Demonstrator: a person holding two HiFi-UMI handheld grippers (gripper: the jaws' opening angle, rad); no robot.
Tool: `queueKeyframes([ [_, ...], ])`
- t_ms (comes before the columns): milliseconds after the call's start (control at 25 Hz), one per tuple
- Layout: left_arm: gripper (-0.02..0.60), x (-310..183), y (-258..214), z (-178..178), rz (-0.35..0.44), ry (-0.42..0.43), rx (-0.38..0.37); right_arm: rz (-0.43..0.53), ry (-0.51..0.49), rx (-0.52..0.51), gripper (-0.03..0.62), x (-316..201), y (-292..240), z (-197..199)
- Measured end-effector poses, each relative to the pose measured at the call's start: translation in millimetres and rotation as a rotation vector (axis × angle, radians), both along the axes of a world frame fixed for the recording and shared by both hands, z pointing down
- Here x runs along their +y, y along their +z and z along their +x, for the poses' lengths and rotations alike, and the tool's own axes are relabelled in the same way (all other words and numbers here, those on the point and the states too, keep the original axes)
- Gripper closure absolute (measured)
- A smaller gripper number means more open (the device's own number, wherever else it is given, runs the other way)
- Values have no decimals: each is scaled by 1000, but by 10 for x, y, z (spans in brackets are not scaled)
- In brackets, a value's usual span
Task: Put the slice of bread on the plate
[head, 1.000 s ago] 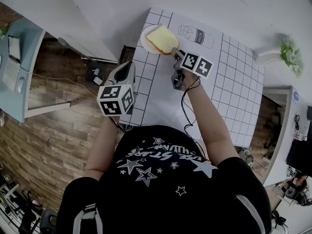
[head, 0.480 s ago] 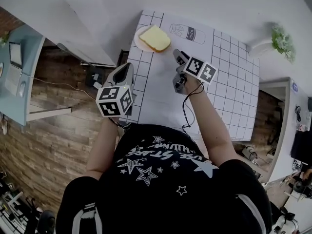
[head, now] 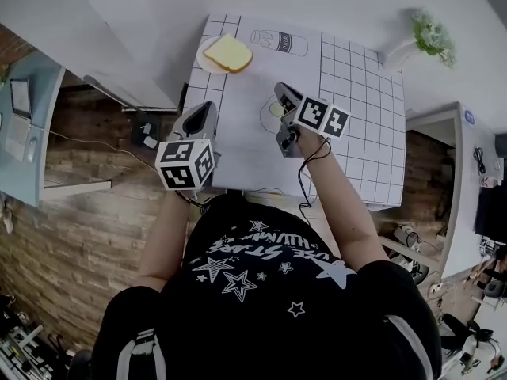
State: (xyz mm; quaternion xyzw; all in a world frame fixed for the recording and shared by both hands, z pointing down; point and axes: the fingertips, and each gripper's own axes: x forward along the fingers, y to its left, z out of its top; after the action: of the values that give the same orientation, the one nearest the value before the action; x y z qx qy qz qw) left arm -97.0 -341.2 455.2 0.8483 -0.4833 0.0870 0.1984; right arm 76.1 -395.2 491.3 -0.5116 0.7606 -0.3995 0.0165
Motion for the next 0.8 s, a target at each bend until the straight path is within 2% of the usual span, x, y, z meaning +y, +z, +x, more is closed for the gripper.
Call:
queueKeyframes([
  [160, 572, 199, -107, 249, 20, 23, 18, 35, -7, -4, 571, 269, -164, 170],
  [400, 572, 521, -203, 635, 39, 64, 14, 74, -17, 26, 572, 681, -344, 490],
  [800, 572, 1220, -344, 1178, 68, 104, 0, 114, -27, 8, 572, 1492, -468, 941],
])
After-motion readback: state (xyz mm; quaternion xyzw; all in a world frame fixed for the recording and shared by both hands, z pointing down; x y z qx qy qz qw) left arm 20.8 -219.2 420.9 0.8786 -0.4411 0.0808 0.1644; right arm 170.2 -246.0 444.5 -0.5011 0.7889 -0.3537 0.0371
